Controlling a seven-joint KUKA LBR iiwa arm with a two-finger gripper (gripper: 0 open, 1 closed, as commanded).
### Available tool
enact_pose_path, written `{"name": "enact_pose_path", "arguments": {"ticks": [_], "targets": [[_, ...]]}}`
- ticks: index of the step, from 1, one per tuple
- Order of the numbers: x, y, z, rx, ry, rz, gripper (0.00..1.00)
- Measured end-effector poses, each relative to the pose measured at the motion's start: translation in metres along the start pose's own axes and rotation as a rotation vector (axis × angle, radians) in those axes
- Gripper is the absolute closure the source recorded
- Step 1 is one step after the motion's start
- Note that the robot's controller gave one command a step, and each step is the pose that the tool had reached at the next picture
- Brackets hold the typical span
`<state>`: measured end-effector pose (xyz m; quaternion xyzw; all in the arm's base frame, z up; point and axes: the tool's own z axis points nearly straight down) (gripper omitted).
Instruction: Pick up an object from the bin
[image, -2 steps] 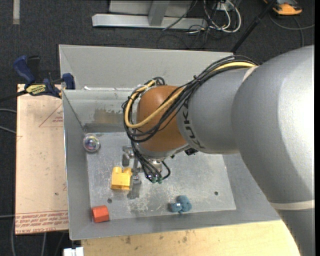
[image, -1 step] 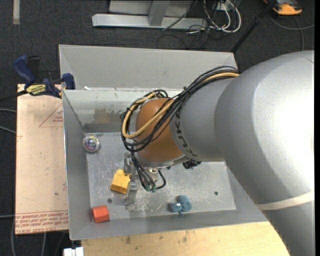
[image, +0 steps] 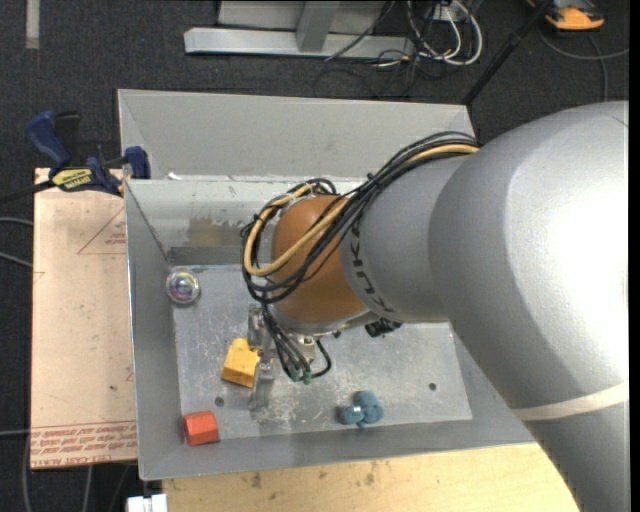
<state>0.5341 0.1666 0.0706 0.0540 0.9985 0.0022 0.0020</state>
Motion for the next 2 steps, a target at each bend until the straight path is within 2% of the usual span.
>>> {"name": "enact_pose_path", "arguments": {"ticks": [1, 2], "targets": [[-0.001, 0.001, -0.002, -0.002, -0.001, 0.0, 1.0], [-0.002, 0.001, -0.022, 0.001, 0.001, -0.001, 1.0]]}}
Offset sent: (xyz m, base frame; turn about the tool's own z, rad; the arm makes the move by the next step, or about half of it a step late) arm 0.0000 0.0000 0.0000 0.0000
